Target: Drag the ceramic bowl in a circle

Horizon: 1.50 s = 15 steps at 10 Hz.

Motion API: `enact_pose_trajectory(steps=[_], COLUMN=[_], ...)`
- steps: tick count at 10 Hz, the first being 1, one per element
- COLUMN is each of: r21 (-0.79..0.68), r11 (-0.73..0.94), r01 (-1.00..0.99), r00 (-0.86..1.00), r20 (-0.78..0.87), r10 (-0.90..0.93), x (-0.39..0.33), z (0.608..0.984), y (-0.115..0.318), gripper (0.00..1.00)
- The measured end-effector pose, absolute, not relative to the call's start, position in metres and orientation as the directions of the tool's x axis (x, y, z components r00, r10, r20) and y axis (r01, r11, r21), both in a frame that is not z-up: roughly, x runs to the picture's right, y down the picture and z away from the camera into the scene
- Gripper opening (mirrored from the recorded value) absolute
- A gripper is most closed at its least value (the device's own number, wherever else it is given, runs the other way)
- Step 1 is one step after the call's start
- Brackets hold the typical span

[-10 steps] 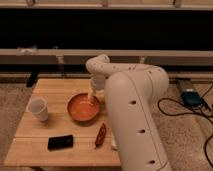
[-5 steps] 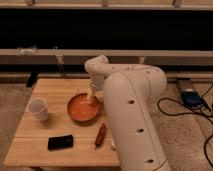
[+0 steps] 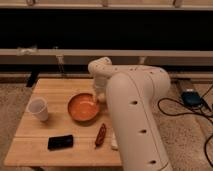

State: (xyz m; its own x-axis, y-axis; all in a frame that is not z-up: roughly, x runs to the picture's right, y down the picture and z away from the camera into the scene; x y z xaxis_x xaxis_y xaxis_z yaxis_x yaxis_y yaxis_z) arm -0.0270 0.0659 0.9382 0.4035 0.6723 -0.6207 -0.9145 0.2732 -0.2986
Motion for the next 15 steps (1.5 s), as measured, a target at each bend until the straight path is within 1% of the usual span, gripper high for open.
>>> enact_pose_trajectory(steps=[3, 4, 6, 8, 10, 12, 15], r21=[-0.275, -0.259, -0.220, -0.150, -0.112, -0.102, -0.141], r11=[0.255, 0.242, 0.229, 0.228, 0.238, 0.268, 0.334], r01=[-0.927, -0.935, -0.948, -0.962, -0.965, -0.958, -0.932], r00=[0.374, 0.353, 0.317, 0.271, 0.257, 0.276, 0.352], r20=[-0.627, -0.624, -0.617, -0.603, -0.591, -0.583, -0.579], r10=[0.683, 0.697, 0.720, 0.751, 0.764, 0.764, 0.736], x=[-0.012, -0.009, -0.002, 0.017, 0.021, 0.007, -0.036], z=[0.933, 0.929, 0.923, 0.925, 0.930, 0.940, 0.947], y=[0.067, 0.064, 0.053, 0.028, 0.006, -0.011, -0.013], gripper=[0.06, 0.00, 0.00, 0.00, 0.00, 0.00, 0.00])
